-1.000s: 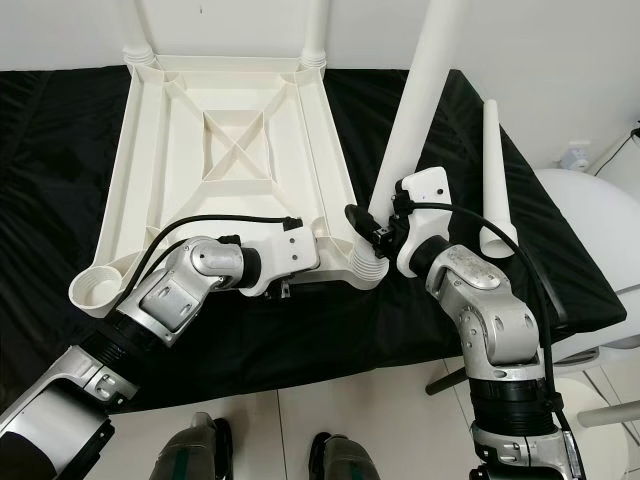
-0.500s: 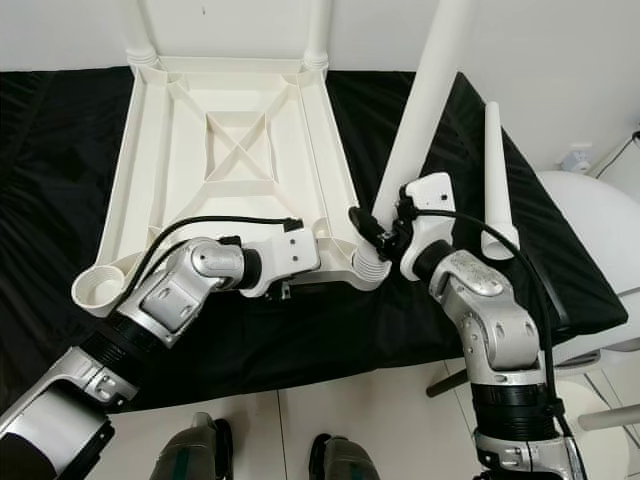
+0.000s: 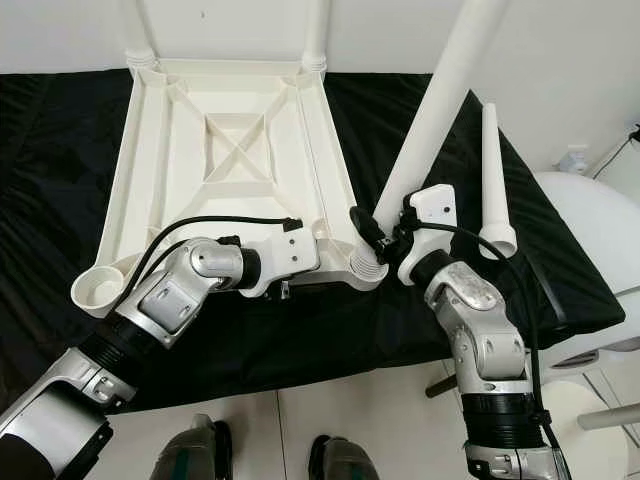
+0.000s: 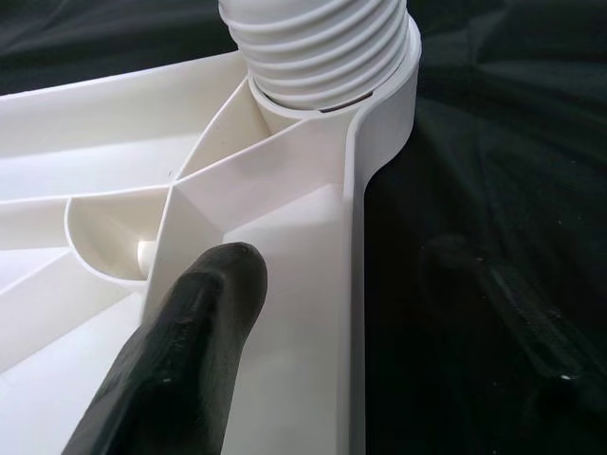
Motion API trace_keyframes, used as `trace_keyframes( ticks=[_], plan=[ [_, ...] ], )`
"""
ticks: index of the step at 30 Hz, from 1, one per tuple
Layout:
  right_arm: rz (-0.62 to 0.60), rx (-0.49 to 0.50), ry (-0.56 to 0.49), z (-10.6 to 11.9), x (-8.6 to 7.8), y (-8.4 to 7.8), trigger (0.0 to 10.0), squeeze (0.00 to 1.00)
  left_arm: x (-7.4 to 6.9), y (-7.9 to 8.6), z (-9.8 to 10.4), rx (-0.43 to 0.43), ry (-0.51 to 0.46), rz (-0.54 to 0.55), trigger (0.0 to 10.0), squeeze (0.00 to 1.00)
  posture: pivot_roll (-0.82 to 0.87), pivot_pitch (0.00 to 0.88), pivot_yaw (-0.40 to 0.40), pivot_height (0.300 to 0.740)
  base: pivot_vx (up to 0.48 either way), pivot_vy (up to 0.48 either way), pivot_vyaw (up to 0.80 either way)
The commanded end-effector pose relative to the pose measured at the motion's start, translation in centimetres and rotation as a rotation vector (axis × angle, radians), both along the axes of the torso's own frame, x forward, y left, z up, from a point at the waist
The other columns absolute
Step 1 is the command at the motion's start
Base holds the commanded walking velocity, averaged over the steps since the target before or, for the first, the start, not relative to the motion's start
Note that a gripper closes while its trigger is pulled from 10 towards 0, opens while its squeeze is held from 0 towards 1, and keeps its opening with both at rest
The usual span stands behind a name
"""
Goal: Building children table
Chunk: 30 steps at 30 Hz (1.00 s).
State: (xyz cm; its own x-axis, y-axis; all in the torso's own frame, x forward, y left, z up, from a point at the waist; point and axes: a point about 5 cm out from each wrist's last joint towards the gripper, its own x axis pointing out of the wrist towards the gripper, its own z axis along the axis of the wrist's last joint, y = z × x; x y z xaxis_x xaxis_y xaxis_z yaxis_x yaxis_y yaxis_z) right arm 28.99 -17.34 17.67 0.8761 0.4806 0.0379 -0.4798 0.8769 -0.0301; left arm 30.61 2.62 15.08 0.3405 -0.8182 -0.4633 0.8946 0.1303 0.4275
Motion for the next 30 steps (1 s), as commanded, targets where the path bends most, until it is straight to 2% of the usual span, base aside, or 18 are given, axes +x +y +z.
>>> trace_keyframes(
  ticks=[1, 24, 30],
  plan=[
    [-0.017, -0.02, 0.143, -3.2, -0.4, -0.4, 10.0, 0.0, -0.4, -0.1, -0.2, 0.007, 0.005, -0.011, 10.0, 0.0, -0.01, 0.1, -0.04, 0.74, 0.0, 0.0, 0.0],
    [-0.096, -0.028, 0.178, -4.8, -0.3, -0.2, 10.0, 0.0, -0.4, 0.0, -0.1, 0.009, 0.007, -0.013, 10.0, 0.0, -0.01, 0.099, -0.04, 0.74, 0.0, 0.0, 0.0],
    [-0.129, -0.016, 0.166, -4.8, -0.5, 0.6, 10.0, 0.0, -0.5, 0.0, 0.0, 0.008, 0.007, -0.014, 10.0, 0.0, -0.01, 0.105, -0.039, 0.74, 0.0, 0.0, 0.0]
  ],
)
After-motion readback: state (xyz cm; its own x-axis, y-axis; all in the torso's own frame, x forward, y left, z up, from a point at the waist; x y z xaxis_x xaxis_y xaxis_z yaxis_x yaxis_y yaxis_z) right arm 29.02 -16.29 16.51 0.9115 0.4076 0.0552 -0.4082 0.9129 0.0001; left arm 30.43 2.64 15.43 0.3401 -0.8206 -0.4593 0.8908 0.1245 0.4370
